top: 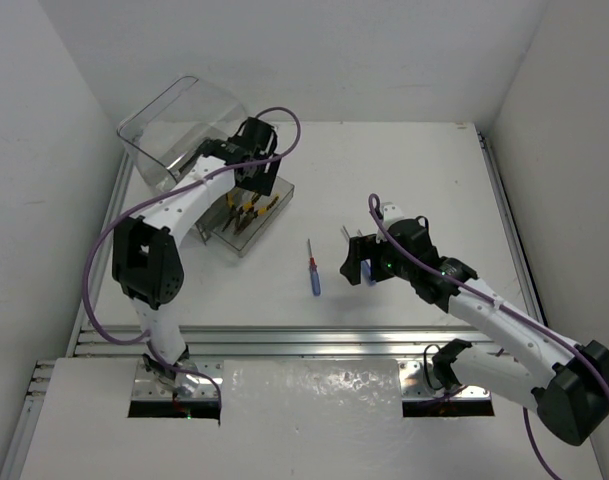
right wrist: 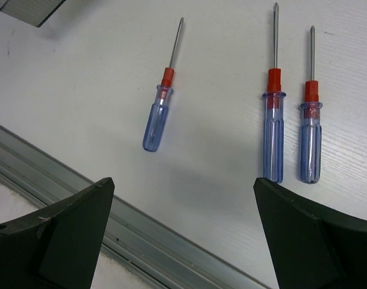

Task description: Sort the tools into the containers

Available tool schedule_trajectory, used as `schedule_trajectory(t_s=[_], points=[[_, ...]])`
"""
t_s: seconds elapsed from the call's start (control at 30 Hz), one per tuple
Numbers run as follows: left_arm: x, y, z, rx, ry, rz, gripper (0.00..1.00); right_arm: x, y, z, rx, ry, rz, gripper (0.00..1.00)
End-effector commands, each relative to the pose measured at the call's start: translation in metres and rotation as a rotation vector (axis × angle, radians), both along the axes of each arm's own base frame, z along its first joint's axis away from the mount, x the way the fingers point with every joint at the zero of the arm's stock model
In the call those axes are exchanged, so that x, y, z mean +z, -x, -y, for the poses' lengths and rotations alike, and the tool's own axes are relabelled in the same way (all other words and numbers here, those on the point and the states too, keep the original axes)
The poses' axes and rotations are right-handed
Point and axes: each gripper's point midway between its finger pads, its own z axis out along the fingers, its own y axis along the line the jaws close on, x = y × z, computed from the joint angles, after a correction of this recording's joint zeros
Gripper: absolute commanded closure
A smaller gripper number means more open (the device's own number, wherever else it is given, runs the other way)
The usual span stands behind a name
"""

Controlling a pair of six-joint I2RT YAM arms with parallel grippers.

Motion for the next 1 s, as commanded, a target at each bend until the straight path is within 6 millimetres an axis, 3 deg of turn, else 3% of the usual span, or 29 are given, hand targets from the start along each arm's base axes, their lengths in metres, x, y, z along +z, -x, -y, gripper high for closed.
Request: schedule_trajectory(t_s=[0.0,0.03,0.1,0.13,0.17,0.23,0.37,0.5,0.7,0.83,0.97], points=[[0.057,-0.004,0.009,0.002,0.075,0.143,0.22,0.014,-0.007,-0.002,0.008,-0.017,0.047,0.01],[0.064,0.000,0.013,0.012,0.087,0.162,0.23,0.014,-0.007,-0.002,0.008,-0.017,0.047,0.01],[0.065,0.010,0.039,-0.016,0.087,0.172,0.34,0.015,-0.008,-0.002,0.007,-0.019,0.050,0.01],[0.060,0.021,0.067,-0.066,0.099,0.160,0.44,0.015,-0.009,-0.003,0.004,-0.023,0.051,0.01],[0.052,0.027,0.077,-0.073,0.086,0.150,0.71,0.013,-0.009,-0.003,0.001,-0.020,0.045,0.01],[0.024,0.038,0.105,-0.096,0.082,0.109,1.00,0.011,-0.010,-0.003,0.000,-0.020,0.041,0.01],[-0.047,0.043,0.122,-0.095,0.039,-0.020,1.00,0.010,-0.010,-0.001,-0.008,-0.018,0.045,0.01],[-0.088,0.041,0.114,-0.069,-0.044,-0.056,1.00,0.011,-0.011,0.003,-0.017,-0.012,0.059,0.01],[-0.099,0.019,0.070,0.064,-0.236,-0.013,1.00,0.011,-0.011,0.007,-0.025,-0.013,0.074,0.01],[-0.093,0.004,0.035,0.167,-0.263,0.002,1.00,0.007,-0.011,0.010,-0.034,-0.009,0.069,0.01],[-0.085,-0.005,0.017,0.206,-0.250,0.010,1.00,0.002,-0.012,0.010,-0.033,-0.013,0.057,0.01]])
